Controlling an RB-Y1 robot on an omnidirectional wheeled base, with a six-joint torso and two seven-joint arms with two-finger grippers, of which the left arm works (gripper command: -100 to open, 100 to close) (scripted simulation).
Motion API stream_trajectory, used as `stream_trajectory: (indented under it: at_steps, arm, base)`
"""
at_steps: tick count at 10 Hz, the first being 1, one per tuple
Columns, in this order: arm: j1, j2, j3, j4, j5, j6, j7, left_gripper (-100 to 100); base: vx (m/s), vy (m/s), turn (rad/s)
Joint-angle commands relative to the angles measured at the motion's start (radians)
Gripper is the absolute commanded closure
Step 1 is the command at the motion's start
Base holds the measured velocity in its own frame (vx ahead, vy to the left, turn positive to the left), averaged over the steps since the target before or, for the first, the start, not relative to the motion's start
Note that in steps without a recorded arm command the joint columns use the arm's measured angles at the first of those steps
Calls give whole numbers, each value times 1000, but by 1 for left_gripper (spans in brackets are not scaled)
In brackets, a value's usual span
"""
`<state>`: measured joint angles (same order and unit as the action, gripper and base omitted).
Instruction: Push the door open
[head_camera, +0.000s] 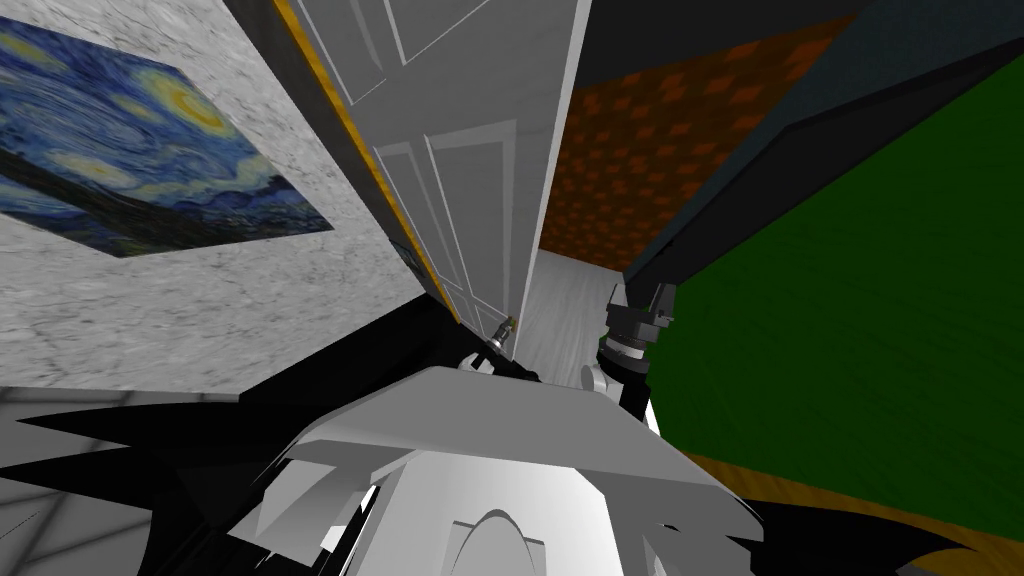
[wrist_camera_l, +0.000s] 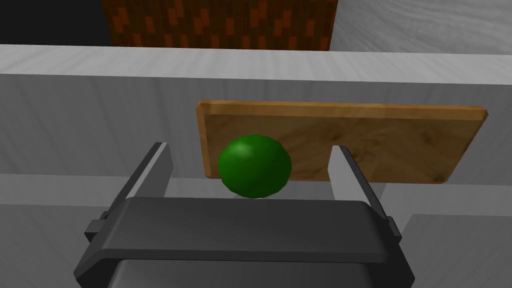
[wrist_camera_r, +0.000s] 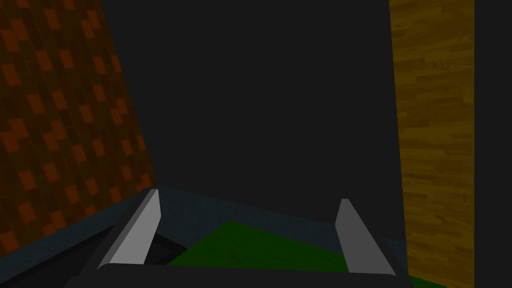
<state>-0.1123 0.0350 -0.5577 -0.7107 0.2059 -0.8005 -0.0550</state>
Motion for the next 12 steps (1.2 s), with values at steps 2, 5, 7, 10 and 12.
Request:
stream_trajectory:
  at_steps: [2,5,7,10,12]
  arm:
    - [-1,1,1,0,0,2,0,100]
    - [-1,1,1,0,0,2,0,100]
    - [-1,8,13,4,4,5,-3,100]
    - [-3,15,31,7,9,5,-8,100]
    - [-5,19,43,9,13,5,-11,100]
  base:
    - [-24,5,-7]
    - [-11,5,1]
    - [41,-17,7]
    - [123,-93,31]
    - [145,-96,18]
